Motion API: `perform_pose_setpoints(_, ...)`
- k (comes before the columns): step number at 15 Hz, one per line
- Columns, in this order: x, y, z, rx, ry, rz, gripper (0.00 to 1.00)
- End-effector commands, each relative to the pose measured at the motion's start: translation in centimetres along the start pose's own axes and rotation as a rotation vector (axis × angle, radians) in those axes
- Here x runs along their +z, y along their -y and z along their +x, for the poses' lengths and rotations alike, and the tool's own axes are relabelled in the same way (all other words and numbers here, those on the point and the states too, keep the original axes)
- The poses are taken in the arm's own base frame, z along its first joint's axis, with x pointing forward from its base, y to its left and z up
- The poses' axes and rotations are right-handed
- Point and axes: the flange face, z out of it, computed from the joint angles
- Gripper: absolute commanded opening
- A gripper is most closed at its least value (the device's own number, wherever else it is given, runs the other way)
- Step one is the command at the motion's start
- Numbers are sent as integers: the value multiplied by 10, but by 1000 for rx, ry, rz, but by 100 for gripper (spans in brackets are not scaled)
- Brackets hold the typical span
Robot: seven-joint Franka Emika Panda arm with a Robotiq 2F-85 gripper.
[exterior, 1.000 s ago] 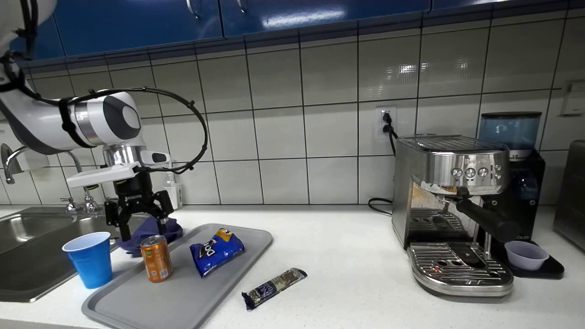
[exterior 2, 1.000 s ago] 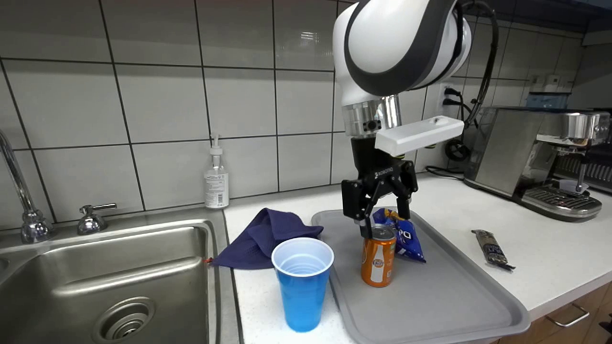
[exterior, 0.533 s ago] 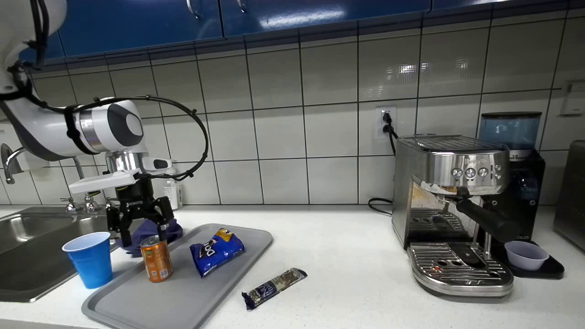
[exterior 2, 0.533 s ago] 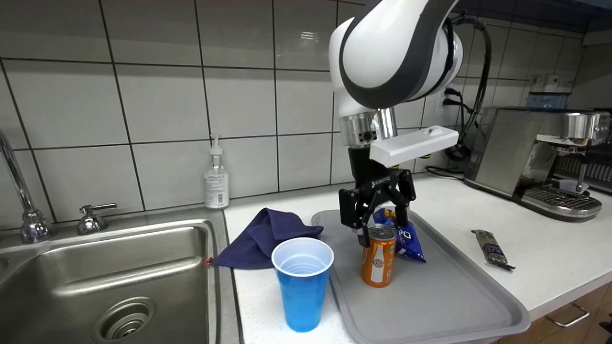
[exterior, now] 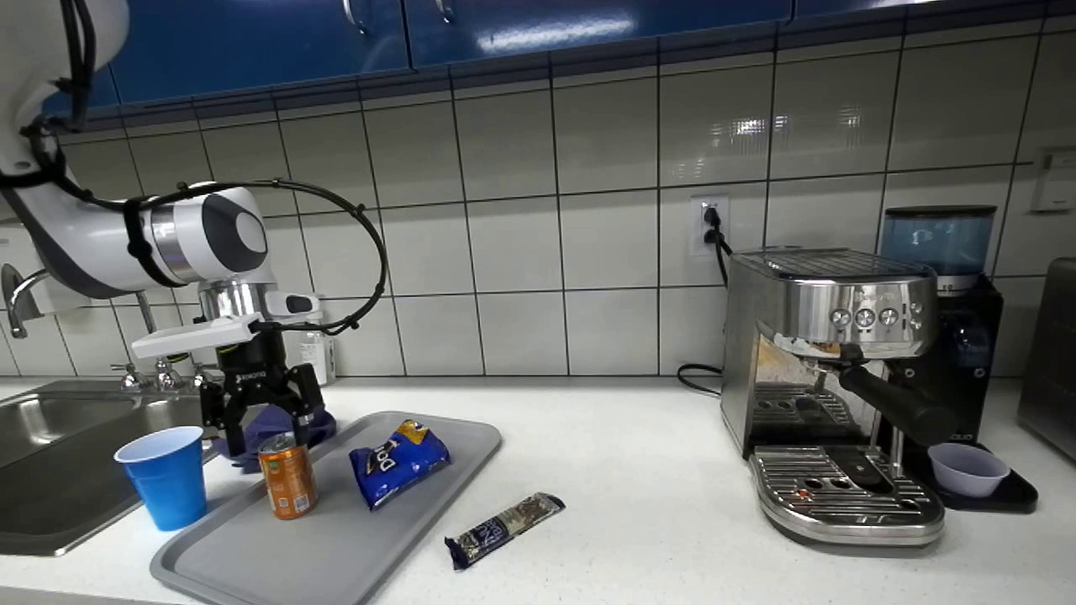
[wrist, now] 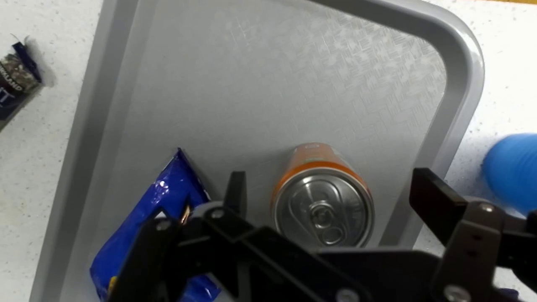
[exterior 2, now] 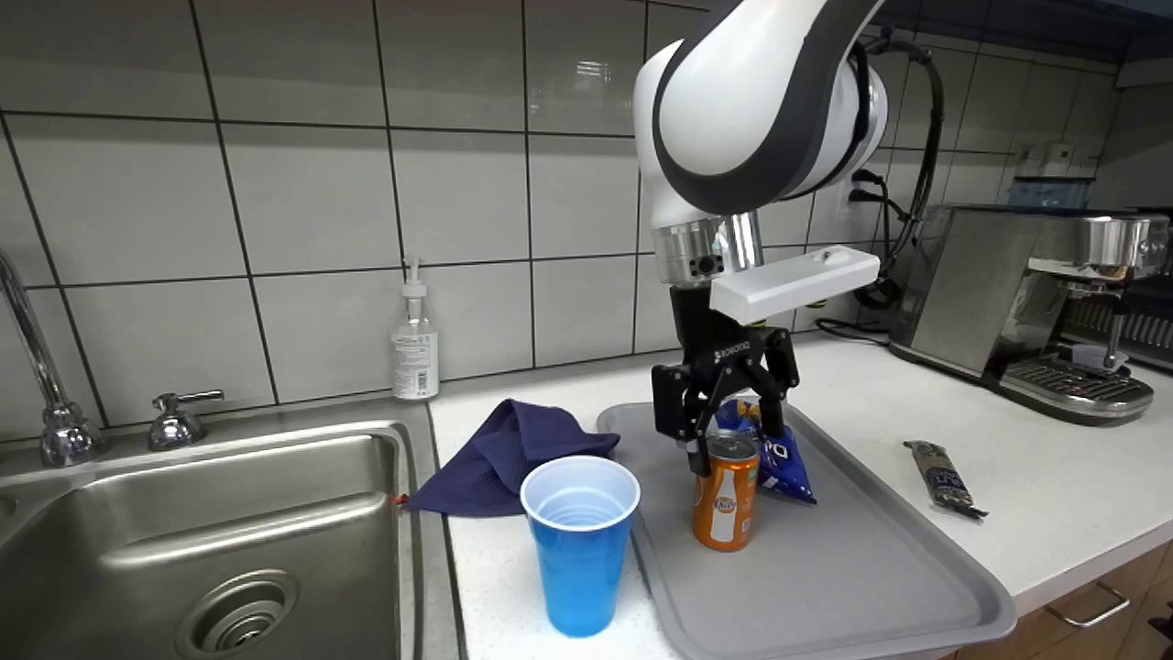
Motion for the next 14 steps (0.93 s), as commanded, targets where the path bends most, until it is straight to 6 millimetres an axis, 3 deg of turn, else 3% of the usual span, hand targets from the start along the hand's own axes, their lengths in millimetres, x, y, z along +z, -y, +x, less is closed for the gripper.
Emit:
perform_pose_setpoints(1,-1,0,0,0,1,0,100)
perform_pose_setpoints(14,5,-4,2,20,1,11,100)
